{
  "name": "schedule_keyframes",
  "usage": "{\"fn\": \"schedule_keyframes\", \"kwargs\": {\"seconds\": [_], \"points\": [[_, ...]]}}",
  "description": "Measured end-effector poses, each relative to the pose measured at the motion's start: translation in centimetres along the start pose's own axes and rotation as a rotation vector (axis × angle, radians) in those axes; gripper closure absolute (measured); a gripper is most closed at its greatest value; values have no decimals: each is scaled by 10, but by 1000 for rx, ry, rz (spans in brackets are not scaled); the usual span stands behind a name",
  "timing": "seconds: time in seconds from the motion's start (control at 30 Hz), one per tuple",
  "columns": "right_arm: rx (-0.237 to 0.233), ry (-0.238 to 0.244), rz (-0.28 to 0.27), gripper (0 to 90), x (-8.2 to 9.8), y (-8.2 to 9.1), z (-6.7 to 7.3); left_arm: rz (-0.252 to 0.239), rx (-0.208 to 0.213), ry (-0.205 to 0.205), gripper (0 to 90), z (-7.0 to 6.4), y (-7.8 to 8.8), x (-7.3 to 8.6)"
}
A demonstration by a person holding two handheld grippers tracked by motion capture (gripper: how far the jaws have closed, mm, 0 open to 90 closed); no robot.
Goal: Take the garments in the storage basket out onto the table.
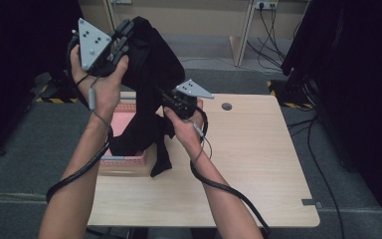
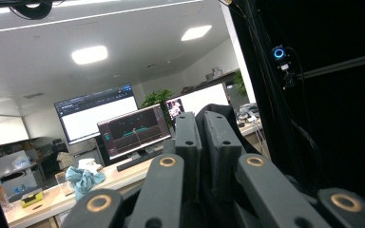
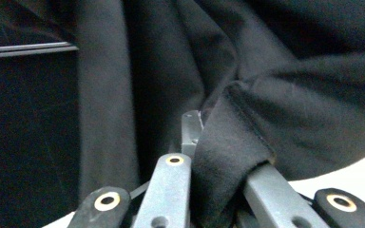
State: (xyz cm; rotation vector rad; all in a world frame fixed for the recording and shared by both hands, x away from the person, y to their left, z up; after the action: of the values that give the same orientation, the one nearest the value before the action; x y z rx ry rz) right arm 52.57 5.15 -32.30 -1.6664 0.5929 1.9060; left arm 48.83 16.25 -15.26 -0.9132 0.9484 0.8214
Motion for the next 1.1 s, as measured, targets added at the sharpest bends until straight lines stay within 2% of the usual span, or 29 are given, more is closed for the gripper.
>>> {"fn": "schedule_keyframes", "kwargs": {"seconds": [0.2, 0.43, 0.63, 0.93, 0.97, 1.03, 1.07, 1.1], "points": [[-17, 9, -21, 879, -15, 0, 7, -5, -11, 0, 842, 3, 2, 0], [-19, 15, -56, 879, -36, 5, 7, -10, -27, 4, 842, 7, 4, 1], [-16, 21, -91, 879, -54, 12, 6, -11, -39, 7, 841, 10, 6, 2], [7, 29, -118, 879, -69, 23, -3, -21, -24, 17, 840, 4, 7, 3], [22, 36, -146, 879, -81, 34, -9, -21, -24, 17, 840, 4, 7, 3], [22, 36, -146, 879, -81, 34, -9, -21, -24, 17, 840, 4, 7, 3], [22, 36, -146, 879, -81, 34, -9, -24, -13, 43, 840, 0, 7, 8], [22, 36, -146, 879, -81, 34, -9, -24, -13, 43, 837, 0, 7, 8]]}}
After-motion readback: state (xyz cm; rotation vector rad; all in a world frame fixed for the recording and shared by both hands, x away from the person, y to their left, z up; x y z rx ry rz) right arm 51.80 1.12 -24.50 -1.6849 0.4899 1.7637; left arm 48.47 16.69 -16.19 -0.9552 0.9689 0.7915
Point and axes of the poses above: each handheld gripper's, and its own axes: y roughly backward along the jaws, x roughly out of its underside, z roughly to its left, the point moved 7 cm from there along -y, roughly forward along the jaws, and after that the axes turned 2 degrees about -z, right-handed, at the moved point
